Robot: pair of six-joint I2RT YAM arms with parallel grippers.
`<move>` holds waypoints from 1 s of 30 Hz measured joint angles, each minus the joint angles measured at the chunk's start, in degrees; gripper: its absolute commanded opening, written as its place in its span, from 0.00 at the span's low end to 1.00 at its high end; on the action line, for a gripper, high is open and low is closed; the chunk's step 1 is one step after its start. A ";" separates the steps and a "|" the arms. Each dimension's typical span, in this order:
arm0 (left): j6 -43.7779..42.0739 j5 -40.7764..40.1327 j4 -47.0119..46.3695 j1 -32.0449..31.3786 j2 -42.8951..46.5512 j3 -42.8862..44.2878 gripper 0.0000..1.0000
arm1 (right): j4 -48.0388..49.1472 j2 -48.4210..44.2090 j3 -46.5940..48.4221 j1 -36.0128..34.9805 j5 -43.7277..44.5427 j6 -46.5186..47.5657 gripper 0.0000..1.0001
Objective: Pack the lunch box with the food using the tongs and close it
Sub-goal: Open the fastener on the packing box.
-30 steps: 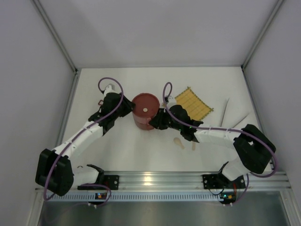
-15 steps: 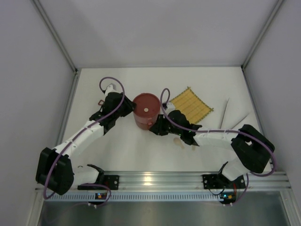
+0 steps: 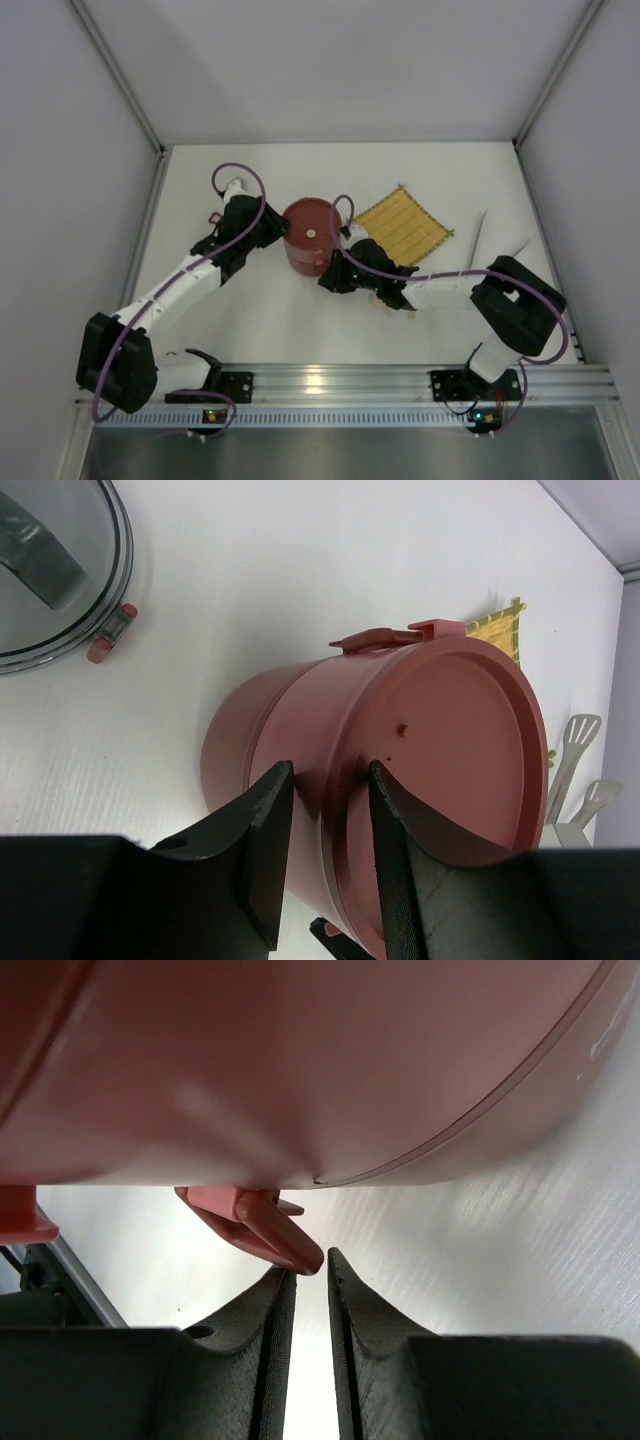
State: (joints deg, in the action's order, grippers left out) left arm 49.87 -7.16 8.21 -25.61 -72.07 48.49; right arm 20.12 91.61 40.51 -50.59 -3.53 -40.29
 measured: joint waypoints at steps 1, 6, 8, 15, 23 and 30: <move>0.00 0.02 0.07 0.00 -0.04 0.07 0.40 | 0.00 0.17 0.00 0.00 0.28 0.00 0.18; 0.00 0.02 0.17 -0.02 -0.07 0.13 0.40 | -0.04 0.22 0.04 -0.02 0.66 0.00 0.18; 0.00 0.00 0.17 -0.04 -0.07 0.13 0.40 | -0.07 0.22 0.04 0.00 0.66 0.00 0.18; -0.02 0.00 0.17 -0.17 -0.07 0.13 0.40 | -1.84 0.22 1.09 0.02 1.75 0.02 0.18; -0.04 -0.63 0.17 -0.92 -0.02 0.13 0.39 | -5.97 0.33 3.43 0.37 3.26 -0.11 0.19; -0.09 -1.01 1.18 -2.64 1.01 -0.22 0.39 | -9.31 0.35 5.40 2.45 4.96 -0.44 0.19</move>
State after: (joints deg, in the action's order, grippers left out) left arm 49.78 -8.16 9.39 -28.25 -71.07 48.27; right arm 10.81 91.96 45.91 -48.14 1.43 -40.73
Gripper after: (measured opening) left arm 0.396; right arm 0.187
